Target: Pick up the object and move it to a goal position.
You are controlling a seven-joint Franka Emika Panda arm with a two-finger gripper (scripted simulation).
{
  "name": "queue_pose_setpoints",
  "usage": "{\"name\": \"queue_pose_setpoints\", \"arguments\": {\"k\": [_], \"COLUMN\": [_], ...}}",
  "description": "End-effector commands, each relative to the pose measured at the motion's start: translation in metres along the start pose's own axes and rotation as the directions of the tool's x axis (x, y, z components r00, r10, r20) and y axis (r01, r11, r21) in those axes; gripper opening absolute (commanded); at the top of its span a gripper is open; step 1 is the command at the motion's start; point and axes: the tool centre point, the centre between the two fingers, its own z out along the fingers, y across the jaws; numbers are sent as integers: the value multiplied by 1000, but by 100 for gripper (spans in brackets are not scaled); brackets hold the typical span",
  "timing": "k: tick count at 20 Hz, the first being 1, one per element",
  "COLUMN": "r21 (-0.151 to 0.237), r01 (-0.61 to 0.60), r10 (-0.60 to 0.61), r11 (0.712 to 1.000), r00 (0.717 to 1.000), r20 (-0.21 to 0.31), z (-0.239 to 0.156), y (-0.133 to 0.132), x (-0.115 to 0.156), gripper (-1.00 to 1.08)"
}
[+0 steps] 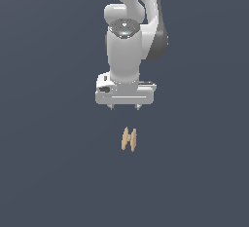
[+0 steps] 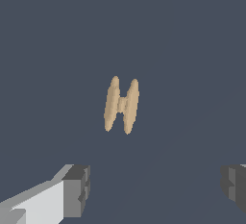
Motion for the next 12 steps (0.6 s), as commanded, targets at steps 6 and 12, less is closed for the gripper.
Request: {"name": "queue_pose_setpoints", "arguments": {"k": [6,12], "r21": [-13,-21], "r01": [24,42], "r10": [-24,-43], "r11": [1000,999], "r00": [999,998], "r20": [-23,-39], "z": [-6,-13], "y": [-1,-1], "x": [8,12], "gripper": [100,100]}}
